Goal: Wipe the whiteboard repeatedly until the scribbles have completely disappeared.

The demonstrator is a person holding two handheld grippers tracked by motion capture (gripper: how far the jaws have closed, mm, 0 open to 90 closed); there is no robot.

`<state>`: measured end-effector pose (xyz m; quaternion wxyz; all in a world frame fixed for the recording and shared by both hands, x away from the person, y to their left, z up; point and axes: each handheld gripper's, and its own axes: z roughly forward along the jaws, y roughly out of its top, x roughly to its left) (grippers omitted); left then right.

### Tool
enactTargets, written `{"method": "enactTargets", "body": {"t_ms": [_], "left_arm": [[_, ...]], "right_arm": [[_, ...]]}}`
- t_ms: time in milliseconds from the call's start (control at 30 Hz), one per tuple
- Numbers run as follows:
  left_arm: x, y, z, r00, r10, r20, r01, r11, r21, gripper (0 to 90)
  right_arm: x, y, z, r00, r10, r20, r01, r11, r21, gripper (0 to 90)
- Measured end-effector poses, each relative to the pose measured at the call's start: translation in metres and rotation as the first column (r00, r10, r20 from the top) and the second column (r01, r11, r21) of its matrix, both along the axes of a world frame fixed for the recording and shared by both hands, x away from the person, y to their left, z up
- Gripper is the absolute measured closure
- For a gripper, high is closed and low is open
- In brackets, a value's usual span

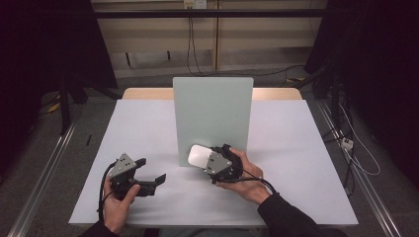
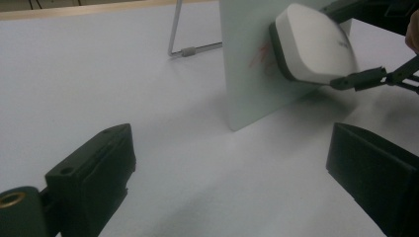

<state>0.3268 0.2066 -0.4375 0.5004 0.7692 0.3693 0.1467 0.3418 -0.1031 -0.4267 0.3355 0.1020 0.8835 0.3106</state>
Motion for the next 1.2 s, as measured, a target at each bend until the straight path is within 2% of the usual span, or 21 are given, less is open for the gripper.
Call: {"method": "enactTargets", "body": {"t_ms": [200, 300, 467, 833, 933, 1167, 1200], "left_arm": [[0.0, 0.0, 0.0, 1.0, 0.0, 0.002, 0.0, 1.0, -0.002, 4.7], [0.0, -0.001, 0.0, 1.0, 0.001, 0.001, -0.001, 1.0, -0.001, 4.7], [0.0, -0.001, 0.0, 1.0, -0.001, 0.002, 0.001, 1.0, 0.001, 4.7], [0.0, 0.0, 0.0, 1.0, -0.001, 0.001, 0.001, 1.0, -0.002, 4.7], [0.0, -0.001, 0.0, 1.0, 0.002, 0.0, -0.002, 1.0, -0.003, 4.7], [0.0, 0.0, 0.0, 1.0, -0.001, 0.001, 0.001, 1.0, 0.001, 4.7], [0.0, -0.001, 0.0, 1.0, 0.001, -0.001, -0.001, 1.0, -0.002, 4.7]], "right_arm": [[0.004, -0.003, 0.012, 0.9994, -0.023, 0.028, 0.022, 0.999, 0.031, 31.7], [0.004, -0.001, 0.012, 0.9985, -0.03, 0.047, 0.028, 0.999, 0.036, 31.7], [0.003, 0.006, 0.006, 0.9992, -0.017, 0.035, 0.015, 0.999, 0.039, 31.6], [0.0, 0.034, -0.015, 0.9989, 0.046, -0.011, -0.046, 0.999, -0.011, 31.6], [0.001, 0.038, -0.016, 0.9981, 0.053, -0.031, -0.053, 0.999, 0.007, 31.7], [0.001, 0.056, -0.023, 0.9961, 0.078, -0.041, -0.078, 0.997, -0.003, 31.6], [0.001, 0.058, -0.023, 0.9963, 0.081, -0.027, -0.081, 0.997, -0.001, 31.6]]}}
